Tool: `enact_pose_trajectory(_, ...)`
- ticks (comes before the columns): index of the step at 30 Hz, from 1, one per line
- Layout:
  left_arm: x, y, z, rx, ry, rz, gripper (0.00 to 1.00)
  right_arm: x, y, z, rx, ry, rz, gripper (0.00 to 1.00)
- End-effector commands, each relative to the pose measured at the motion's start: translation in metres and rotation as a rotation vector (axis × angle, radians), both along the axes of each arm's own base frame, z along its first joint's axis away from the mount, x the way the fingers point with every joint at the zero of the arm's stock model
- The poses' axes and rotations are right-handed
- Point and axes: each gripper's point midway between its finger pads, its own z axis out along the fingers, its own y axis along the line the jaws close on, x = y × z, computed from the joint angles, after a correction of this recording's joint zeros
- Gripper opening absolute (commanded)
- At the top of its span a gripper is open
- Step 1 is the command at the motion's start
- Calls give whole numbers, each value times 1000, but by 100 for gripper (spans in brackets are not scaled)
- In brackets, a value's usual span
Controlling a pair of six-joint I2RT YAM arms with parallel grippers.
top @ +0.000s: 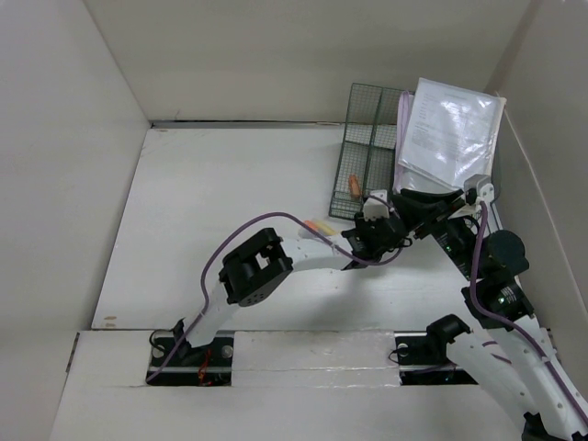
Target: Organize the desk
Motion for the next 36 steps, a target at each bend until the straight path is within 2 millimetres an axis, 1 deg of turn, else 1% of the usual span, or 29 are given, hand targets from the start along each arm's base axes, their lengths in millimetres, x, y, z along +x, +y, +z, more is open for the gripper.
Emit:
enact_pose_trajectory(1,10,-10,16,-7,-13,69,56,-6,2,12,15,-39,21,38)
enact_pose_trajectory(2,12,-10,4,23,-6,81,56,-6,3,12,15,-41,22,38)
enact_pose_trajectory(4,16,-13,4,33,-8,95,56,-7,3,12,15,-41,27,38)
enact_pose_trajectory(5,16,-14,-4,46,-5,96,56,-6,4,12,13,-40,28,37)
enact_pose_trajectory(6,12,-17,-3,44,-7,90,56,-7,4,12,13,-40,30,38)
enact_pose_trajectory(13,17,-15,-10,70,-23,113,55,-9,4,14,16,-47,39,37)
enact_pose_trajectory(14,18,-15,-17,85,-22,113,55,-10,4,14,16,-48,41,38)
enact_pose_trajectory(16,19,-20,-16,79,-23,113,54,-10,6,15,18,-49,48,38)
enact_pose_trajectory(17,16,-21,-24,99,-28,112,55,-11,6,14,17,-49,52,37)
enact_pose_trajectory(18,19,-21,-30,134,-38,115,55,-12,7,15,19,-51,59,38)
enact_pose_trajectory(20,20,-21,-29,155,-44,107,54,-12,8,14,17,-48,64,38)
enact_pose_trajectory(21,21,-18,-36,186,-47,110,54,-12,7,15,18,-51,62,38)
enact_pose_trajectory(25,21,-4,-44,269,-51,124,52,-15,5,18,25,-61,58,38)
enact_pose_trajectory(26,19,3,-50,303,-46,122,51,-16,4,19,26,-66,56,38)
enact_pose_trajectory(27,20,8,-49,317,-52,133,51,-16,4,19,27,-65,56,38)
enact_pose_trajectory(29,17,19,-55,364,-48,137,48,-17,4,19,29,-66,57,38)
enact_pose_trajectory(31,15,25,-56,385,-44,136,45,-17,4,19,30,-66,55,38)
enact_pose_trajectory(32,13,33,-62,414,-39,137,45,-18,3,20,30,-69,53,38)
enact_pose_trajectory(36,8,47,-66,466,-30,135,40,-20,2,22,35,-74,51,38)
